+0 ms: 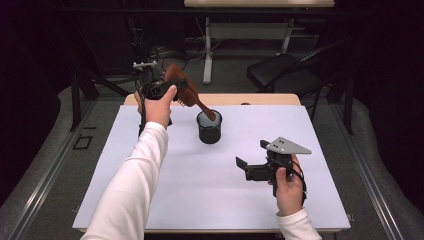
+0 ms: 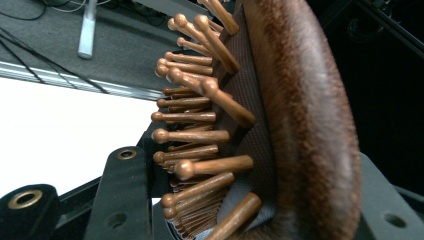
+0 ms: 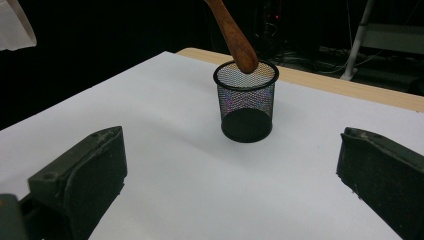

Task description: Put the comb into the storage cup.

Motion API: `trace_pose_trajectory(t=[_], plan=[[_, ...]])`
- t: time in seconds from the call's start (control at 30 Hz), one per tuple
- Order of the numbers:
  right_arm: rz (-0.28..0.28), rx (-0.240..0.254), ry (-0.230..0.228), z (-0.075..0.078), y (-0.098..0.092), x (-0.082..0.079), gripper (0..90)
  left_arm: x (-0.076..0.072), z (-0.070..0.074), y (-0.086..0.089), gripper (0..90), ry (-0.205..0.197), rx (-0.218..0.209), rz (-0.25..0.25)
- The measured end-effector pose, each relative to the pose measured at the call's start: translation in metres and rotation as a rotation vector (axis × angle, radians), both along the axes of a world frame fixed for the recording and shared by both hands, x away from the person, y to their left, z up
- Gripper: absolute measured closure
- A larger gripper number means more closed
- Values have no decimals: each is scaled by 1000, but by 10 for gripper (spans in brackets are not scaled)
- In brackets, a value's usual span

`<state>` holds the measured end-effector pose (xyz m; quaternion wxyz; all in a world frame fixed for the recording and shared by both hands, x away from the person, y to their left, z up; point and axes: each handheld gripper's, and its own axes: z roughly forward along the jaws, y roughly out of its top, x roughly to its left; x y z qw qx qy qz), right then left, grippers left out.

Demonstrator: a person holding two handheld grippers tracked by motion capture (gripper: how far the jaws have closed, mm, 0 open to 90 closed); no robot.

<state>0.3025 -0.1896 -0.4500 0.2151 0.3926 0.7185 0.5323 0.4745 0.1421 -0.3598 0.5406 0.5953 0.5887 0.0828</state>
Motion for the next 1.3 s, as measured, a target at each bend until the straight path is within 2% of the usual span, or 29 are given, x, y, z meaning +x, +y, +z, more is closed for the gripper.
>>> trace_pose_trajectory(t=[0.6,0.8,1.3], plan=[[-1,1,0,0,-1,-1,0,10,-11,-4,503,17,13,29],[-4,3,0,0,-2,0,0,14,-18,-8,503,31,30,36],[-10,11,-4,2,-4,-1,0,19,-32,-20,502,57,40,27]])
